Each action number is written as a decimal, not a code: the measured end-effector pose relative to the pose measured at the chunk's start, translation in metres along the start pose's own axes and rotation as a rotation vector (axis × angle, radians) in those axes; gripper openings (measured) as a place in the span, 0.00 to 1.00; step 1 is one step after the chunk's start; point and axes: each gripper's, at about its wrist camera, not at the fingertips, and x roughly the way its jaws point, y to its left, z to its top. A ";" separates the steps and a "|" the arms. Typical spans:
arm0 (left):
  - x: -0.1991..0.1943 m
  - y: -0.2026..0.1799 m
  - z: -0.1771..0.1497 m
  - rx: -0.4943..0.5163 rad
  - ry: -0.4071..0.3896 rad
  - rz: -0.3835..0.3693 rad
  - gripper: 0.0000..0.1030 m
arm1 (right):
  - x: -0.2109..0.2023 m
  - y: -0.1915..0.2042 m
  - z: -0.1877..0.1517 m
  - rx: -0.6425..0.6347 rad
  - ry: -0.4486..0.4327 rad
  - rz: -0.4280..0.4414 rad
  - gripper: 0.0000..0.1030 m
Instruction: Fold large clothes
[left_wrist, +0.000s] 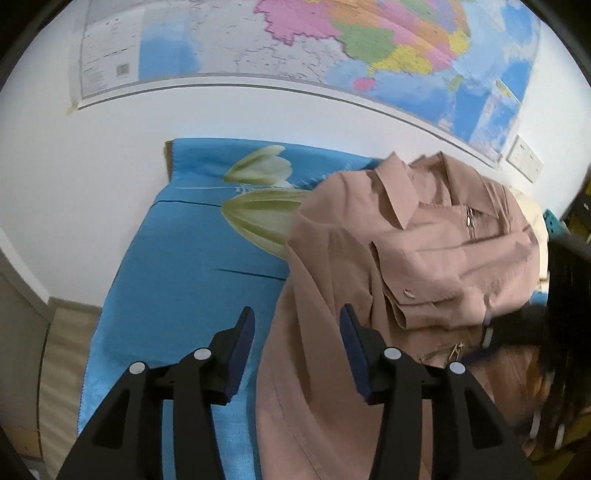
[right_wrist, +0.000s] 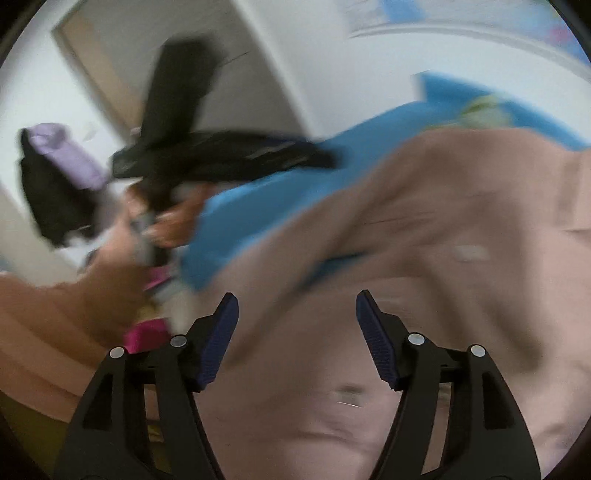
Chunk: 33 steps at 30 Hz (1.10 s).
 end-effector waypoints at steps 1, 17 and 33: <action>-0.002 0.000 0.001 -0.003 -0.004 0.003 0.44 | 0.012 0.006 0.002 -0.002 0.028 0.022 0.67; -0.073 -0.003 0.021 0.015 -0.163 -0.109 0.49 | -0.106 0.007 0.059 0.034 -0.126 0.050 0.01; 0.056 -0.085 0.007 0.197 0.091 -0.143 0.53 | -0.193 -0.116 -0.108 0.458 -0.228 -0.361 0.90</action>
